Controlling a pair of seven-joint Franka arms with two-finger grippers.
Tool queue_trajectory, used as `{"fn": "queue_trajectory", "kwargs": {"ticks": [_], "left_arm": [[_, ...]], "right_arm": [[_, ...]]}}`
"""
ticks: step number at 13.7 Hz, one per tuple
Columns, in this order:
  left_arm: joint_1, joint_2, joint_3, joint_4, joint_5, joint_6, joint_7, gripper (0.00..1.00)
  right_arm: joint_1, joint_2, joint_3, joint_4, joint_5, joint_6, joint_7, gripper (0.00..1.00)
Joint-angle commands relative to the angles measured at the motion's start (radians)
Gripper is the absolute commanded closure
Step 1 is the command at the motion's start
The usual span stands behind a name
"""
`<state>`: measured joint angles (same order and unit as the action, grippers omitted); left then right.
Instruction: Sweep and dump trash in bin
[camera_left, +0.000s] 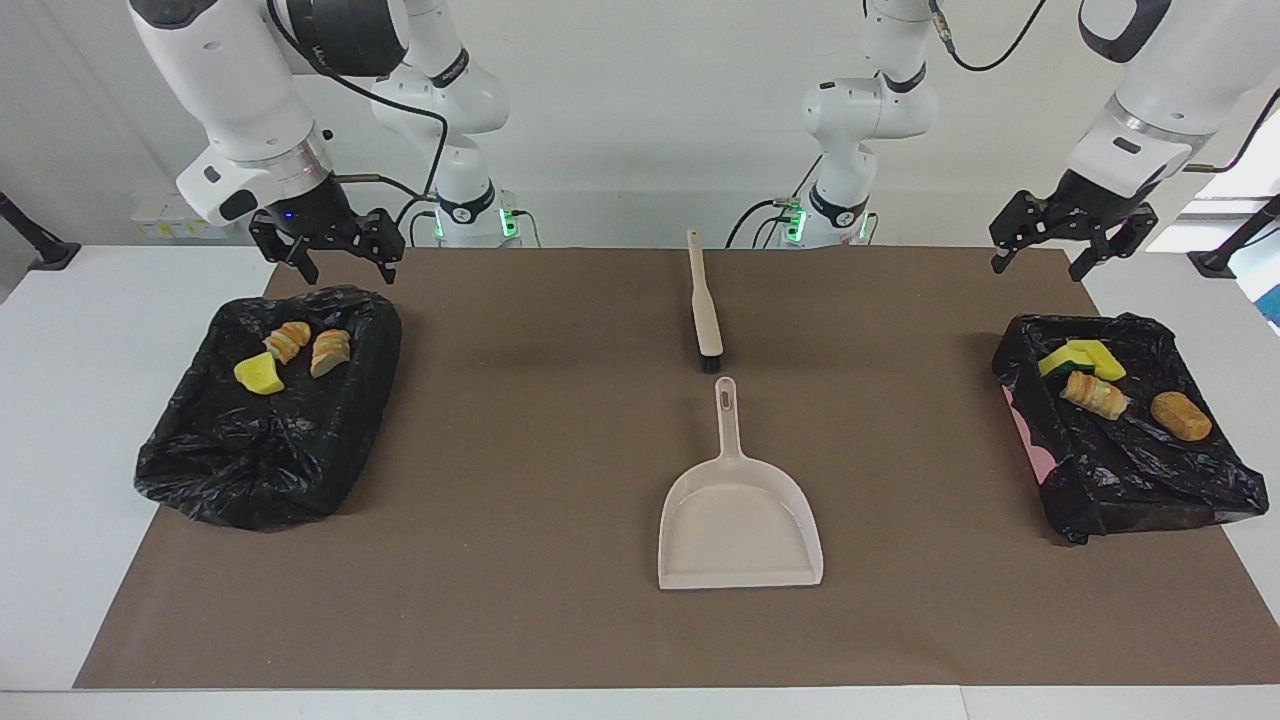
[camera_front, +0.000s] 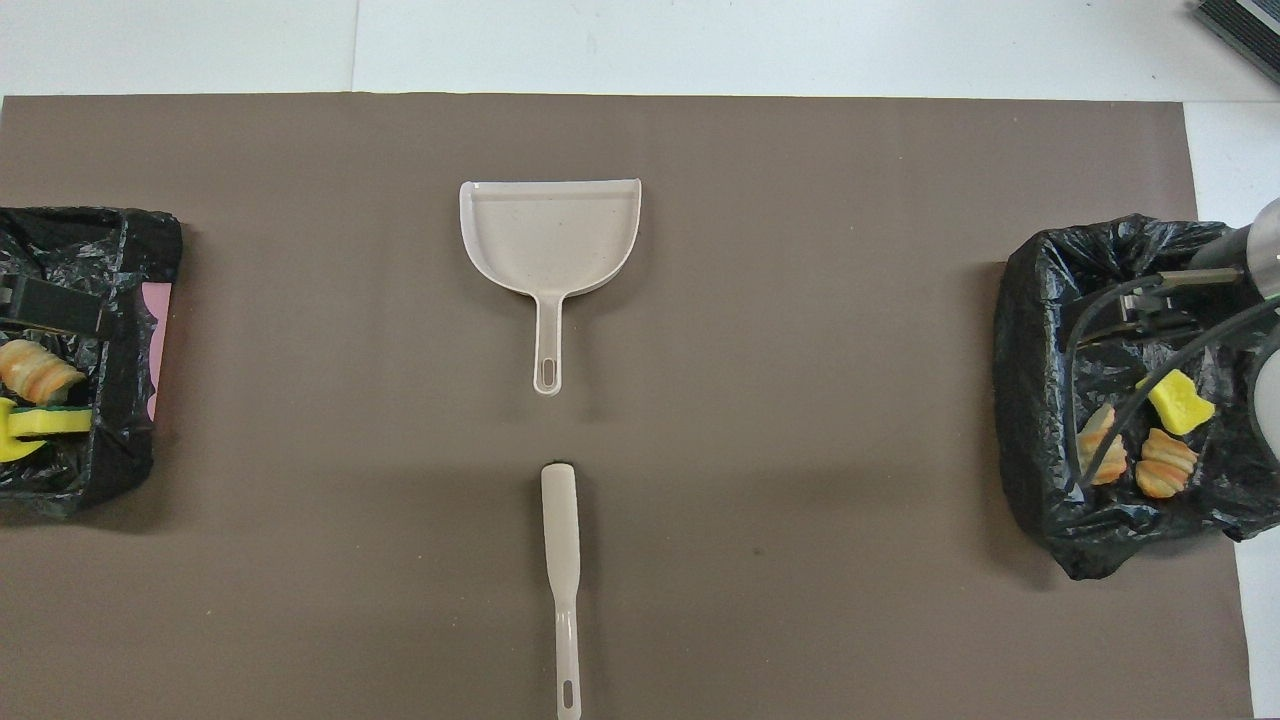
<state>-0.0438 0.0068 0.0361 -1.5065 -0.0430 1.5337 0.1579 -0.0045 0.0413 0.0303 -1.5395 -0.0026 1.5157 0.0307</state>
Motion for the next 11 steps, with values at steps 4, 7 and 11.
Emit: {"fn": "queue_trajectory", "kwargs": {"ticks": [4,7,11], "left_arm": [[0.004,-0.076,0.002,-0.06,-0.018,-0.024,0.005,0.0],[0.001,-0.074,0.001,-0.058,-0.008,-0.023,0.003,0.0],[0.002,-0.076,-0.001,-0.06,-0.006,-0.023,0.005,0.0]], "right_arm": [[-0.006,-0.004,0.0,-0.007,-0.008,0.015,0.018,0.0],[-0.006,-0.001,0.0,-0.002,-0.008,0.015,0.017,0.0],[-0.006,-0.003,-0.001,-0.004,-0.008,0.015,0.018,0.0]]}}
